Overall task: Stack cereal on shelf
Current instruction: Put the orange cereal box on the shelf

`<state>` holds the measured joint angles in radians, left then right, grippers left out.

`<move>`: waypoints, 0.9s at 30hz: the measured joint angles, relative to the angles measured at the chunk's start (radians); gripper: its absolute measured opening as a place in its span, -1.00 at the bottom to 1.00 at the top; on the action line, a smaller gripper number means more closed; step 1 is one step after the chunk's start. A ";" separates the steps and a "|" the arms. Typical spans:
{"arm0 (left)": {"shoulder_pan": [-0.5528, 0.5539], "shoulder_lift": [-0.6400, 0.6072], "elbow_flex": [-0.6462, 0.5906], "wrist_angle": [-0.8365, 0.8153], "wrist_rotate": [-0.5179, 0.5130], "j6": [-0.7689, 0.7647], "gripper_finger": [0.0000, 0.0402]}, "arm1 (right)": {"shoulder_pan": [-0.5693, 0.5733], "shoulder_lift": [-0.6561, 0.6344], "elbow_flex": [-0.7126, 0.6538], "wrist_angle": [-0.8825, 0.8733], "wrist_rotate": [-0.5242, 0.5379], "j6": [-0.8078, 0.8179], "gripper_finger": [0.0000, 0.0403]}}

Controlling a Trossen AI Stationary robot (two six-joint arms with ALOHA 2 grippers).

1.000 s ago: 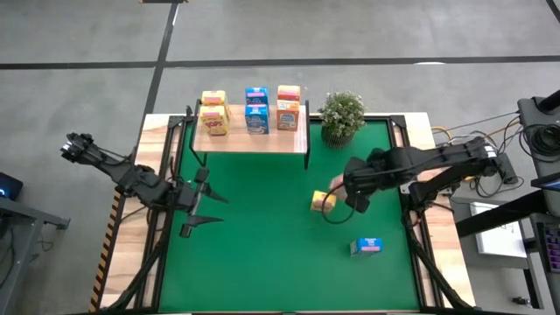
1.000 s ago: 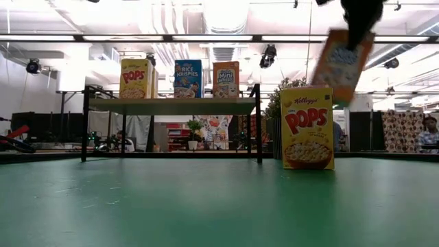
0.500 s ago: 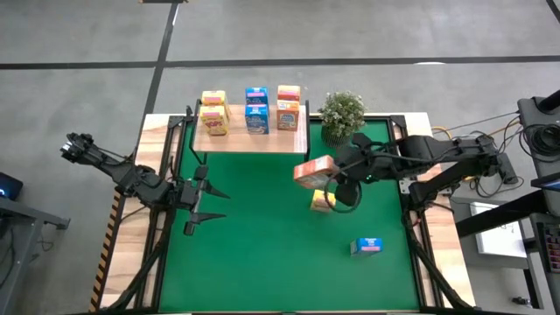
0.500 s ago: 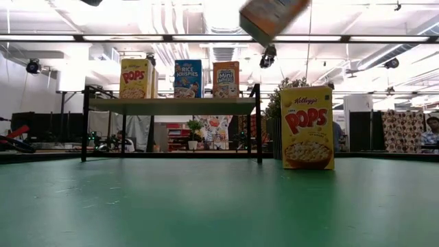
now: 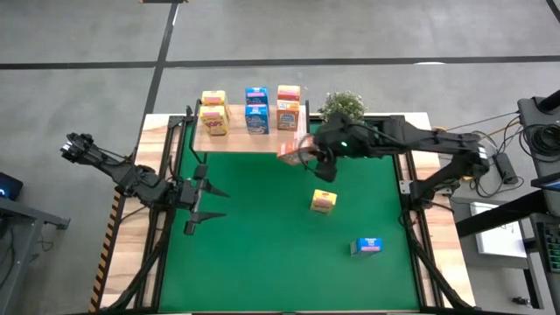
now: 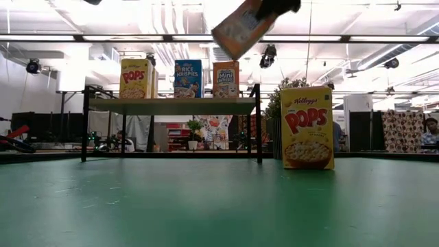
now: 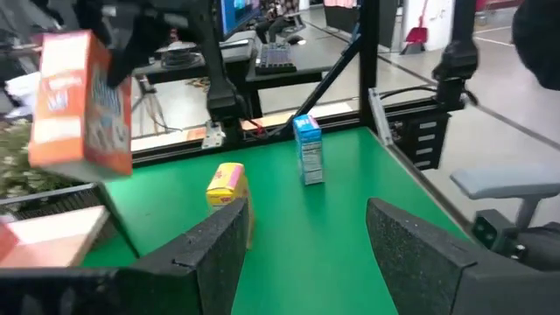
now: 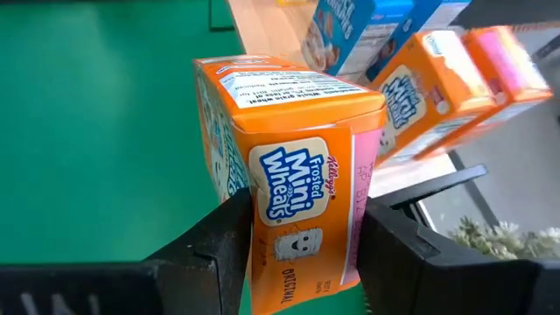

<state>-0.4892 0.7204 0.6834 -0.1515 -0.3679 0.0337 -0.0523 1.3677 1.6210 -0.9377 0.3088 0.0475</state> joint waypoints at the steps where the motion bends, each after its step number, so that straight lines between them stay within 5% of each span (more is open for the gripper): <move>1: 0.000 0.000 0.000 0.001 -0.009 0.005 0.07 | -0.017 0.019 0.012 -0.003 -0.015 -0.017 -0.20; 17: 0.000 0.000 0.000 0.001 -0.106 0.010 0.07 | -0.185 0.389 0.441 -0.275 -0.020 -0.215 -0.20; 27: 0.000 0.000 0.000 -0.007 -0.106 0.010 0.07 | -0.189 0.498 0.564 -0.336 -0.013 -0.235 -0.11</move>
<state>-0.4889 0.7204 0.6834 -0.1589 -0.4736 0.0441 -0.2416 1.8652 2.1849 -1.2742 0.2962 -0.1875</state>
